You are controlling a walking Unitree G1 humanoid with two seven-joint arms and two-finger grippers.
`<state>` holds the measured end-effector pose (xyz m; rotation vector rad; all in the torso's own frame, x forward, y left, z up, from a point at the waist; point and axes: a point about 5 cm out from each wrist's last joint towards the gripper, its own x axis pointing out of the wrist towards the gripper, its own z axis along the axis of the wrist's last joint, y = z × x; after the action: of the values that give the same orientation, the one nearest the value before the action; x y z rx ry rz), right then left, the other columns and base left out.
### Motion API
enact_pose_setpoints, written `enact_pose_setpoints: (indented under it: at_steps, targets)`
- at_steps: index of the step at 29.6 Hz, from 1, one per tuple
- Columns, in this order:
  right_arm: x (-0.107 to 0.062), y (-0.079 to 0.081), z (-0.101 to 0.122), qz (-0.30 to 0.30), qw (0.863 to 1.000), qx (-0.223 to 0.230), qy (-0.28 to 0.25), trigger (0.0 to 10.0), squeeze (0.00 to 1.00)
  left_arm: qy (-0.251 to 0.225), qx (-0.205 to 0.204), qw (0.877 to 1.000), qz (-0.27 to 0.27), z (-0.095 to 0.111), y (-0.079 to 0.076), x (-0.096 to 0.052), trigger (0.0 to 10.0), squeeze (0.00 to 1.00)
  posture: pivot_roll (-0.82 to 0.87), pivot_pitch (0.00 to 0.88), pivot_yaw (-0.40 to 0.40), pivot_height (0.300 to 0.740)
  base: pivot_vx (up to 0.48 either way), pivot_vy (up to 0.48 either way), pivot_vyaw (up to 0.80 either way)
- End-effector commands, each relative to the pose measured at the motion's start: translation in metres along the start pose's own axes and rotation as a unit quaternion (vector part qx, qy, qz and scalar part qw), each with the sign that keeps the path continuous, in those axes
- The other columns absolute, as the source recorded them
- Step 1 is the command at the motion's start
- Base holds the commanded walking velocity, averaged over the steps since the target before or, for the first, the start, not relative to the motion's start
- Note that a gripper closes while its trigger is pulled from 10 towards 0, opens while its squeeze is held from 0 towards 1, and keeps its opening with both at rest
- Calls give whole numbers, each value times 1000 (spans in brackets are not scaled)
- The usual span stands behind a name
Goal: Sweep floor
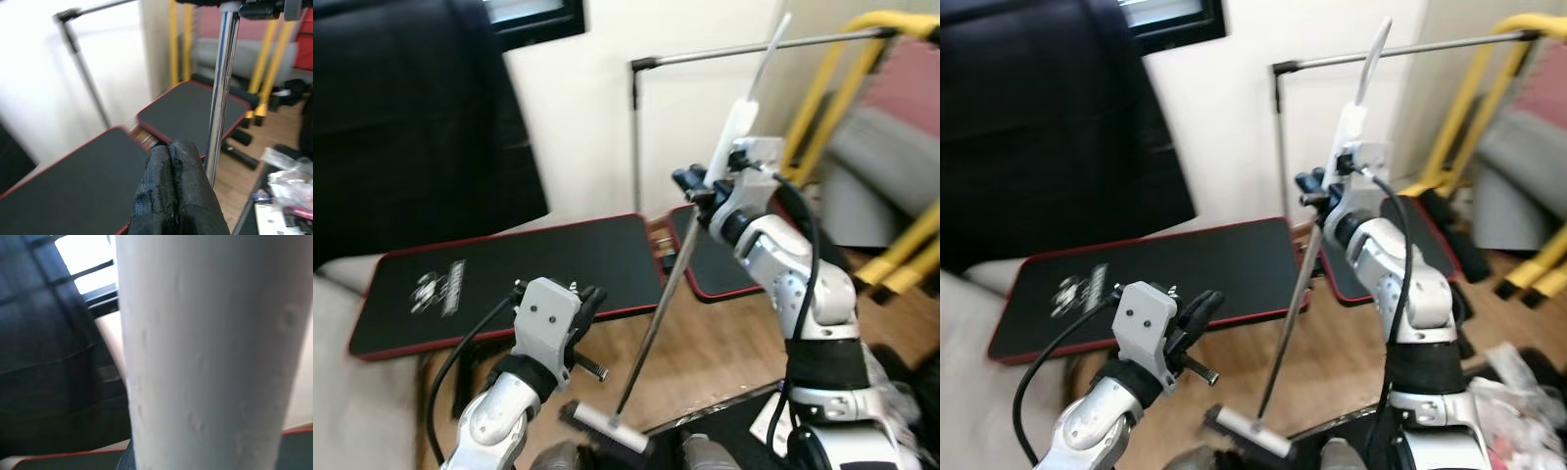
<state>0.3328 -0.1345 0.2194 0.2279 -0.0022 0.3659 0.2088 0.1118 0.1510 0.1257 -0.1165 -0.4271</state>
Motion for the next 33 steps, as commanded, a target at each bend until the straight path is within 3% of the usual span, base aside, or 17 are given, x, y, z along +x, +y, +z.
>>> enact_pose_setpoints:
  at_steps: [1, 12, 20, 33]
  targets:
    - [-4, 15, 0, 35, 999, -21, -2, 10000, 0, 11, -7, 1000, 11, -8, 5, 0, 10000, 0, -12, 73, 5, 740, 0, 0, -800]
    - [-8, 19, -10, 43, 996, -78, 14, 10000, 0, 12, -20, 999, 22, -14, 11, 6, 10000, 0, -20, 24, 9, 740, 0, 0, -800]
    - [-8, 18, -11, 39, 995, -93, 14, 10000, 0, 9, -24, 999, 28, -15, 14, 8, 10000, 0, -18, 30, 7, 740, 0, 0, -800]
    - [-4, 14, -8, 21, 988, -155, -4, 10000, 0, 3, -41, 998, 54, -16, 23, 12, 10000, 0, -23, 24, -12, 740, 0, 0, -800]
